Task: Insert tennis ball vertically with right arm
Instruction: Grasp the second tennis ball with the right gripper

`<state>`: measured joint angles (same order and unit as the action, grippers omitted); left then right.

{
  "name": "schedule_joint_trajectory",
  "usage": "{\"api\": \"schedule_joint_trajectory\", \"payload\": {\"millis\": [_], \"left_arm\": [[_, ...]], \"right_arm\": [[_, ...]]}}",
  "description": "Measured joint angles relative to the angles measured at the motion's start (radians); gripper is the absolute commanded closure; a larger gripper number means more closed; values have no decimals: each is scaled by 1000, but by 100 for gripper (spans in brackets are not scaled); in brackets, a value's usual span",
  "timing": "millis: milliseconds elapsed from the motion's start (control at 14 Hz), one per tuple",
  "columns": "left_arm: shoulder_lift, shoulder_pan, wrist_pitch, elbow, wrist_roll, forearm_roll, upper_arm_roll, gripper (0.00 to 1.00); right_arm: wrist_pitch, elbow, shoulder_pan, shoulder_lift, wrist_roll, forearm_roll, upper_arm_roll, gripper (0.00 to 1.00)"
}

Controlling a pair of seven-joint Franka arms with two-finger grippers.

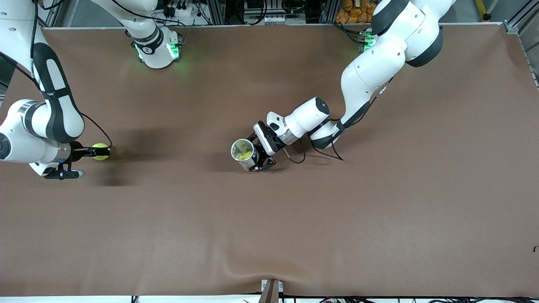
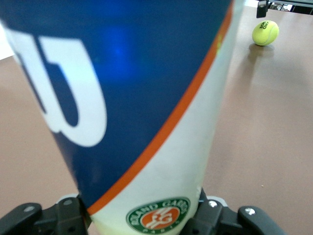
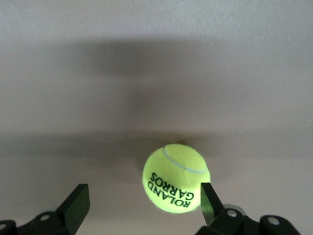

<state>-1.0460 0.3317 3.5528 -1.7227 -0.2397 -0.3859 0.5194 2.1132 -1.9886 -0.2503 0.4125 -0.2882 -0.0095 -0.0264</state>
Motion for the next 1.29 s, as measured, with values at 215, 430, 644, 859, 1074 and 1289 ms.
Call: {"api": "schedule_joint_trajectory", "payload": {"millis": [215, 430, 644, 859, 1074, 1289], "left_arm": [[-3, 2, 0, 4, 0, 0, 0, 24], [-3, 2, 0, 5, 0, 0, 0, 24], [-3, 3, 0, 6, 0, 0, 0, 24], [-3, 3, 0, 6, 0, 0, 0, 24], [-3, 3, 0, 6, 0, 0, 0, 24], [-4, 3, 0, 6, 0, 0, 0, 24]], "right_arm": [[0, -6, -22, 0, -24, -21, 0, 0], [15, -18, -44, 1, -37, -27, 0, 0], [60, -53, -45, 10, -37, -28, 2, 0], [148, -102, -46, 17, -37, -28, 2, 45], [174, -115, -47, 16, -37, -28, 3, 100], [98, -58, -46, 12, -35, -27, 11, 100]]}}
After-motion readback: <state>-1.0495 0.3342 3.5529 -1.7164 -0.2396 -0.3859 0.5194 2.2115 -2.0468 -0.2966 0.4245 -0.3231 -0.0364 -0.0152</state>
